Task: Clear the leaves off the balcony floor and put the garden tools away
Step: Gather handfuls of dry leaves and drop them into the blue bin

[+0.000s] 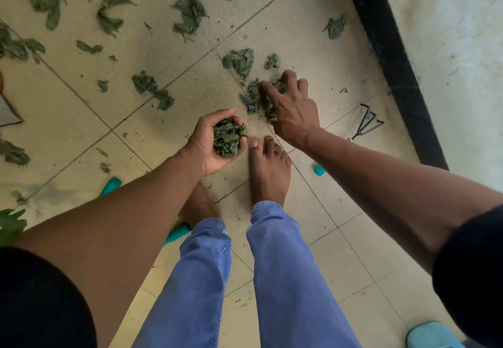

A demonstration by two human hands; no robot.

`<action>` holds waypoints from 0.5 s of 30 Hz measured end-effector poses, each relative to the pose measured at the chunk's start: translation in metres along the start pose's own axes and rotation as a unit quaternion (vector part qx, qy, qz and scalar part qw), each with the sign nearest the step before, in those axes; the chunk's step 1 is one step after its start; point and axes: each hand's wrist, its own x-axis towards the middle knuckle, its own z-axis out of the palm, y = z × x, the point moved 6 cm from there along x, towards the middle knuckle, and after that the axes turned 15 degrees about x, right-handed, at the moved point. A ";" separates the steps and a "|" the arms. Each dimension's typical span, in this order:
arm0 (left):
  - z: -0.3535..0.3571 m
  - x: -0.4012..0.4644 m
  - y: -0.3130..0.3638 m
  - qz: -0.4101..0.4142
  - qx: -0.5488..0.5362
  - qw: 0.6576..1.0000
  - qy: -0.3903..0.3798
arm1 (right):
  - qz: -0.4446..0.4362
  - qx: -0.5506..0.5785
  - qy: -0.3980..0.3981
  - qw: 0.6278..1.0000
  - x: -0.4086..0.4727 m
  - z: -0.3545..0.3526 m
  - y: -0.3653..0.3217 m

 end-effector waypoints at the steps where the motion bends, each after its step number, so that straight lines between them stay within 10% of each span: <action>1: -0.002 -0.001 -0.001 0.001 -0.001 1.000 0.002 | -0.011 -0.007 0.000 1.000 0.000 0.001 -0.004; 15: -0.027 -0.013 -0.021 0.002 -0.010 1.000 0.018 | -0.074 -0.037 0.008 0.996 0.006 0.003 -0.026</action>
